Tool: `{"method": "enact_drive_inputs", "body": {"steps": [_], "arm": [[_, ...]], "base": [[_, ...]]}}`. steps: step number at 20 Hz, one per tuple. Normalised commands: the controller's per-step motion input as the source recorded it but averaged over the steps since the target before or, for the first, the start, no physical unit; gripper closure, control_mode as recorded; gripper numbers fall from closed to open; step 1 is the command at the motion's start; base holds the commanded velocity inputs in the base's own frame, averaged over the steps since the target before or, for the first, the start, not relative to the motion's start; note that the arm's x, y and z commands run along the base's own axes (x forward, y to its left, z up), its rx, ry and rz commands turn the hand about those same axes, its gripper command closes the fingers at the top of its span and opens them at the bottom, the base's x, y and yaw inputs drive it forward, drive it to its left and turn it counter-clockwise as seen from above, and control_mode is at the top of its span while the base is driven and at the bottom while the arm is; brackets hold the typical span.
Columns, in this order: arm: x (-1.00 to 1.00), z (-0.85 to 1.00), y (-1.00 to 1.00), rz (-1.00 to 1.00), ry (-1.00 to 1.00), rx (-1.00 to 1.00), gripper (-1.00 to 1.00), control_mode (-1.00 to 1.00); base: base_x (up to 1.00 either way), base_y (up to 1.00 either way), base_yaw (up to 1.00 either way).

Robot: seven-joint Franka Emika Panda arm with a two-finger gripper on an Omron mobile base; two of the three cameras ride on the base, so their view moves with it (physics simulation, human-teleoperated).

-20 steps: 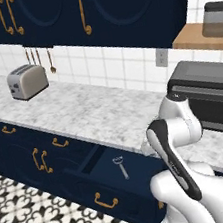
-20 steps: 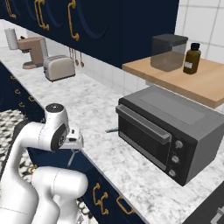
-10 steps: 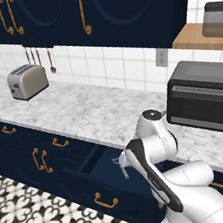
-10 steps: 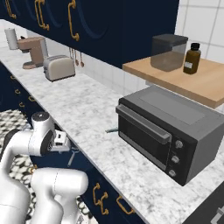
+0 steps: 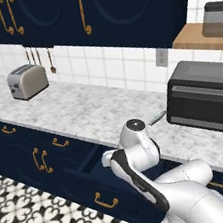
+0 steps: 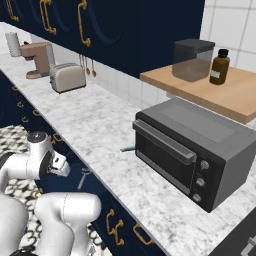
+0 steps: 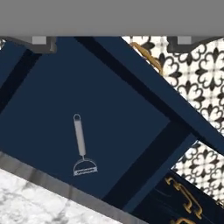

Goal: Pick the peeler from the drawer and place it on the counter.

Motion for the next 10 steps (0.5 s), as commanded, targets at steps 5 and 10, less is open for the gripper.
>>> {"method": "enact_drive_inputs", "body": {"steps": [5,10], "arm": [[0.66,-0.49,0.3,-0.02,0.11,0.05,-1.0,-1.0],[0.45,-0.63,0.29,0.0,0.08,0.0,-1.0,-1.0]], "base": [[0.0,0.0,0.0],[0.0,0.0,0.0]]}}
